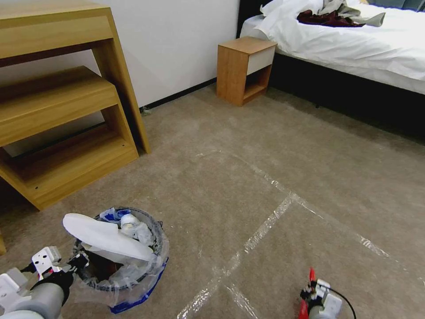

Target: Pick up the trash bin and place the garbage on the floor into it.

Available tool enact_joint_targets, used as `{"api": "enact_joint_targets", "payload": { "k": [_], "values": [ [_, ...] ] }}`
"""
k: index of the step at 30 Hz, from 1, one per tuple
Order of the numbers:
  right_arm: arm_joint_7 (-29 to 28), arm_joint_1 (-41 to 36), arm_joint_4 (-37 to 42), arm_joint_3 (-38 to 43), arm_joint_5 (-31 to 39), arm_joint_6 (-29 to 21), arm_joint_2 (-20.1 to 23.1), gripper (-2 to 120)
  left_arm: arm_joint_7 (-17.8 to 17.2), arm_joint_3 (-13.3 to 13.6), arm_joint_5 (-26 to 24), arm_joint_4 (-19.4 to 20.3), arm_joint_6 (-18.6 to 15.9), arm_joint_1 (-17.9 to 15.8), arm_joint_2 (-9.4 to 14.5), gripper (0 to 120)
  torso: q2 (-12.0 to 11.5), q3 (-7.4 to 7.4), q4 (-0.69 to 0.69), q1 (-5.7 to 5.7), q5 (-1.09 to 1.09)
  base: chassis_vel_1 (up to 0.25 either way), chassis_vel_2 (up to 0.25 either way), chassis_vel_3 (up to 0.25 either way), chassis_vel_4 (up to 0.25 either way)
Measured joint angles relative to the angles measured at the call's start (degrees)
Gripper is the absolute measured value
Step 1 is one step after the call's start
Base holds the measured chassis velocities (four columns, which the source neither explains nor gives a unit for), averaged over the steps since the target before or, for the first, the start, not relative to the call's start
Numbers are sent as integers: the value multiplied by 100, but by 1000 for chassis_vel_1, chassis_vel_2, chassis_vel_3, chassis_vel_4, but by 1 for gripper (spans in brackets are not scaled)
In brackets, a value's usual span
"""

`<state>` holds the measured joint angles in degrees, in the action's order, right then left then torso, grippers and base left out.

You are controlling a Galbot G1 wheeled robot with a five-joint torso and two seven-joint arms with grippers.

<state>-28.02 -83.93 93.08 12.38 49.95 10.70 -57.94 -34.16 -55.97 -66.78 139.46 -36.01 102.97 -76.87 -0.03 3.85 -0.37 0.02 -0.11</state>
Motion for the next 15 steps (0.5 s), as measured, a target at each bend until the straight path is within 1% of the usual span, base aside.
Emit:
{"api": "enact_joint_targets", "payload": {
  "k": [1, 2, 3, 4, 6, 8, 9, 10, 12, 14, 15],
  "values": [
    [517, 152, 134, 153, -122, 441, 27, 0, 0, -1, -1, 7, -3, 3, 2, 0, 0, 0, 1, 0, 1, 0, 0, 0, 0],
    [517, 152, 134, 153, -122, 441, 27, 0, 0, -1, -1, 7, -3, 3, 2, 0, 0, 0, 1, 0, 1, 0, 0, 0, 0],
    [698, 204, 187, 206, -146, 588, 41, 0, 0, -1, -1, 9, -3, 3, 2, 0, 0, 0, 2, 0, 0, 0, 0, 0, 0],
    [1410, 413, 453, 409, -148, 1078, 122, 0, 0, 2, -3, 18, -5, 3, 1, 0, 0, 0, 2, 0, 0, 0, 0, 0, 0],
    [1514, 453, 508, 445, -140, 1149, 140, 0, 0, 2, -4, 19, -5, 3, 0, 0, 0, 0, 3, 0, -1, 0, 0, 0, 0],
    [2218, 727, 941, 703, 59, 1504, 285, 0, 4, 4, -8, 20, -5, 1, -1, 0, 0, 0, 2, 0, 0, 0, 0, 0, 0],
    [2391, 806, 1083, 758, 138, 1557, 339, 0, 4, -4, -37, 25, -6, 1, 4, 0, 0, 0, 2, 0, -1, 0, 0, 0, 0],
    [2391, 806, 1083, 758, 138, 1557, 339, 0, 4, -4, -37, 25, -6, 1, 4, 0, 0, 0, 2, 0, -1, 0, 0, 0, 0],
    [2720, 974, 1403, 801, 389, 1627, 483, 0, -38, -34, -181, 50, -6, -9, 29, 0, 0, 0, 2, 0, 0, 0, 0, 0, 0],
    [3308, 1171, 1826, 757, 786, 1640, 720, 0, -66, -59, -320, 77, -6, -24, 56, 0, 0, 0, 0, 0, 0, 0, 0, 0, 0],
    [3308, 1171, 1826, 757, 786, 1640, 720, 0, -66, -59, -320, 77, -6, -24, 56, 0, 0, 0, 0, 0, 0, 0, 0, 0, 0]
  ]
}}
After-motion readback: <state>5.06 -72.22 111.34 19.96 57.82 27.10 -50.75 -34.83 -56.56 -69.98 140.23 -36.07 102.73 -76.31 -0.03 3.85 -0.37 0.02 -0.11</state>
